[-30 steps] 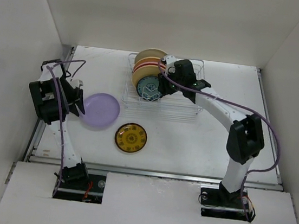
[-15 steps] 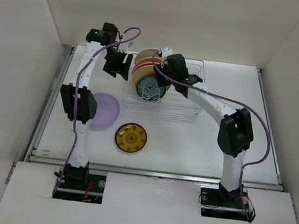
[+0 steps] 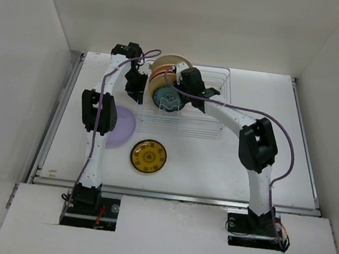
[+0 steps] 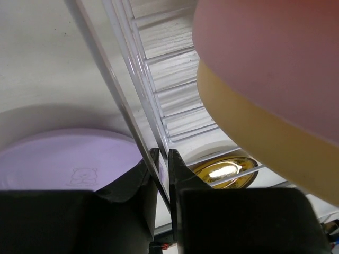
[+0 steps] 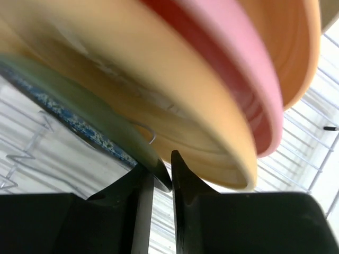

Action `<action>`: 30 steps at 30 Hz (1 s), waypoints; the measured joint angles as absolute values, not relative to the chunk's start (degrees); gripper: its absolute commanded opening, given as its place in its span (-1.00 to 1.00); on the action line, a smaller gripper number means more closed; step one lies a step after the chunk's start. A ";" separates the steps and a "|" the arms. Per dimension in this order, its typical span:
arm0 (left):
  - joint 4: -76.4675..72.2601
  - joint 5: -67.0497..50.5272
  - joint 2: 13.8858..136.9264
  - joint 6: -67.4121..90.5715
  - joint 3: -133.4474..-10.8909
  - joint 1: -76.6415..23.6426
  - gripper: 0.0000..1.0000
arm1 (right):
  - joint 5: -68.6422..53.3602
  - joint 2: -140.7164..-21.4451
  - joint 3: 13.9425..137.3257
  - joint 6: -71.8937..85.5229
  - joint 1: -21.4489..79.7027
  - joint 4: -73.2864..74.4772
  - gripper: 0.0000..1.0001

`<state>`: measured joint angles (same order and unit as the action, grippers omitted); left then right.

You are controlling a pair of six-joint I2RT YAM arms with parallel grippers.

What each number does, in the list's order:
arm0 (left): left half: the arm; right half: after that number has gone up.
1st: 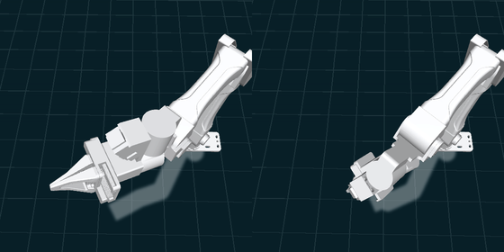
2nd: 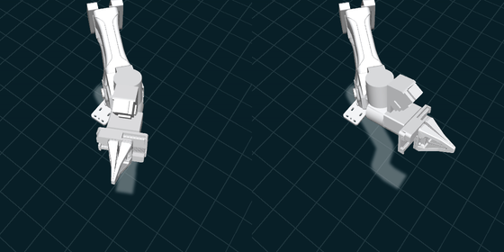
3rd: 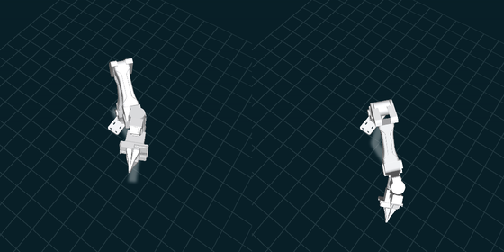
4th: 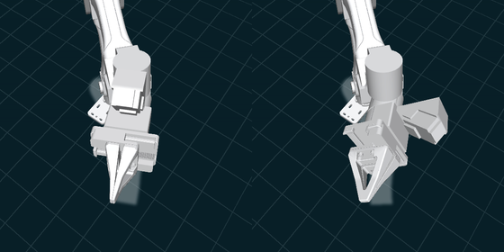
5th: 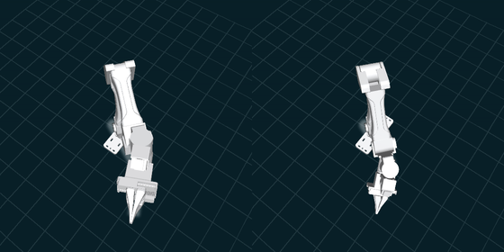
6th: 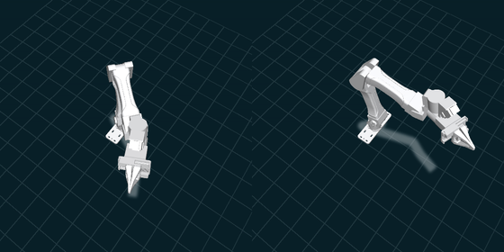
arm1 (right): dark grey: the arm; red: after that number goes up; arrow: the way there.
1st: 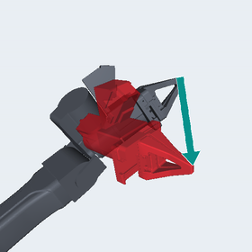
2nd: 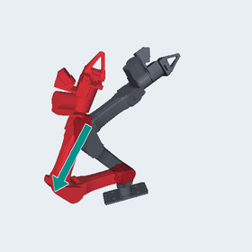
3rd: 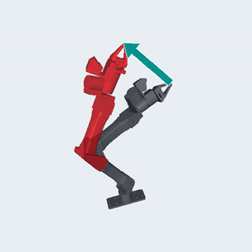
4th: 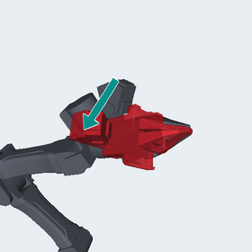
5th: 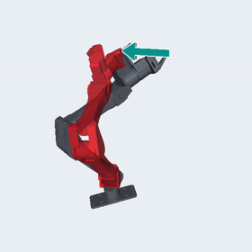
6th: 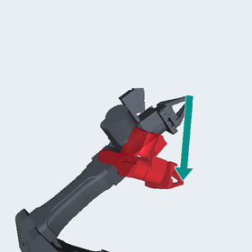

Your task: Unload the plates from the dish rack

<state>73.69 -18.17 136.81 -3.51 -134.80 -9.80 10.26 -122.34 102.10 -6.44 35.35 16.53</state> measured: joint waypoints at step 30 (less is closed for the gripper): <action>70.46 -16.49 134.56 -0.99 -130.72 -10.02 -0.23 | -4.27 -98.00 91.42 -8.97 42.76 28.23 -1.00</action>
